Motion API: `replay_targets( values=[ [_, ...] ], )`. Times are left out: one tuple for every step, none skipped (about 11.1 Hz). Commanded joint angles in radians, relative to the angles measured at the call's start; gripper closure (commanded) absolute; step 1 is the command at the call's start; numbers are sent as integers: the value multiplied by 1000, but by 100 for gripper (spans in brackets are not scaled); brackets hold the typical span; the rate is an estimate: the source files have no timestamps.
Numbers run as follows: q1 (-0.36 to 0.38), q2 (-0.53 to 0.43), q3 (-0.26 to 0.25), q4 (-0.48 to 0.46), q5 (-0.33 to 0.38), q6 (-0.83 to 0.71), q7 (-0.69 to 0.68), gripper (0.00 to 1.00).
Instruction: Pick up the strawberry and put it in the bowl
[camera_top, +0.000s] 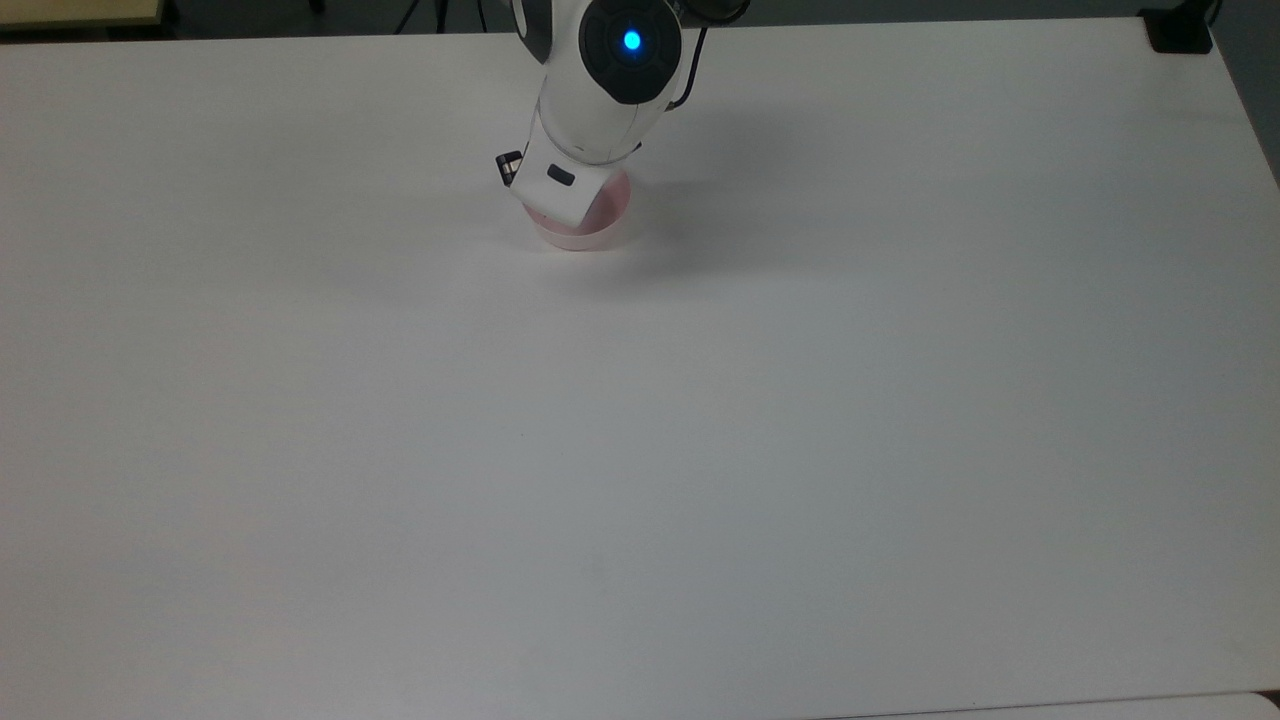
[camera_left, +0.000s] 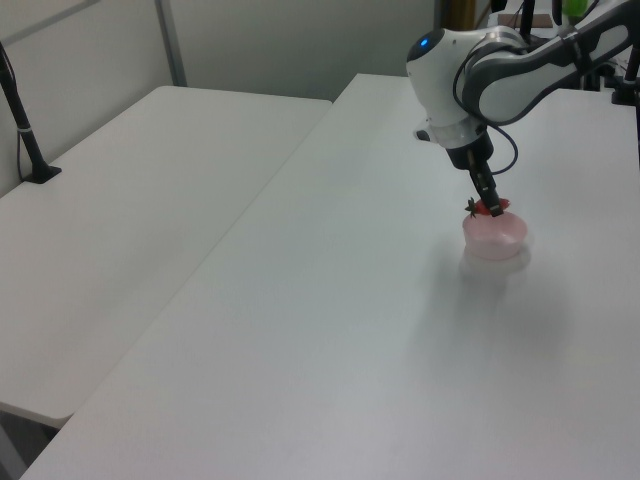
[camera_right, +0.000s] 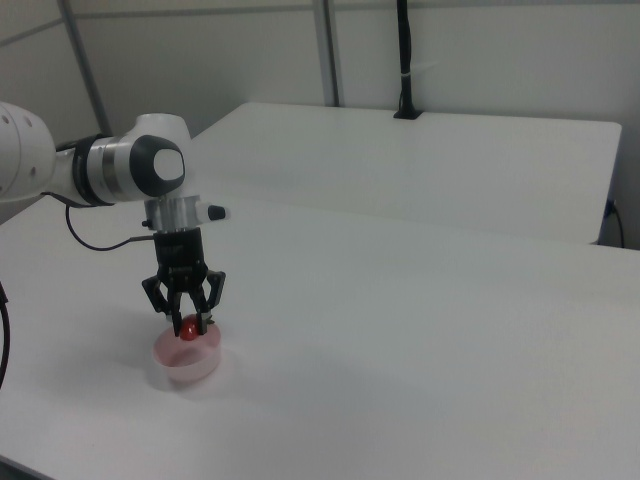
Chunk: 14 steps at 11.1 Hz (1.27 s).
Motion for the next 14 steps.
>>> replay_targets(
  values=[
    [3,-41,3,-79,-4,-16,-6,77],
    [3,-39,3,-76,-4,-14,-4,56],
    [3,-41,3,-71,-4,-14,-3,12],
    [3,-41,3,-65,-4,-11,0,0],
    [1,-42,3,-54,7,-14,7,0],
    [0,-45,3,-35,10,-19,8,0],
    [-3,-53,3,-19,11,-19,8,0],
    [-9,-62,4,8,14,-19,10,0],
    [-14,-88,1,43,46,-32,22,0],
    [-35,-117,-2,77,94,-37,96,0],
    [-55,-140,-2,106,105,-39,194,0],
    [-55,-174,-5,126,107,-39,259,0],
    [-54,-215,-26,131,111,-37,292,0],
    [-40,-258,-80,133,145,-36,318,0]
  ],
)
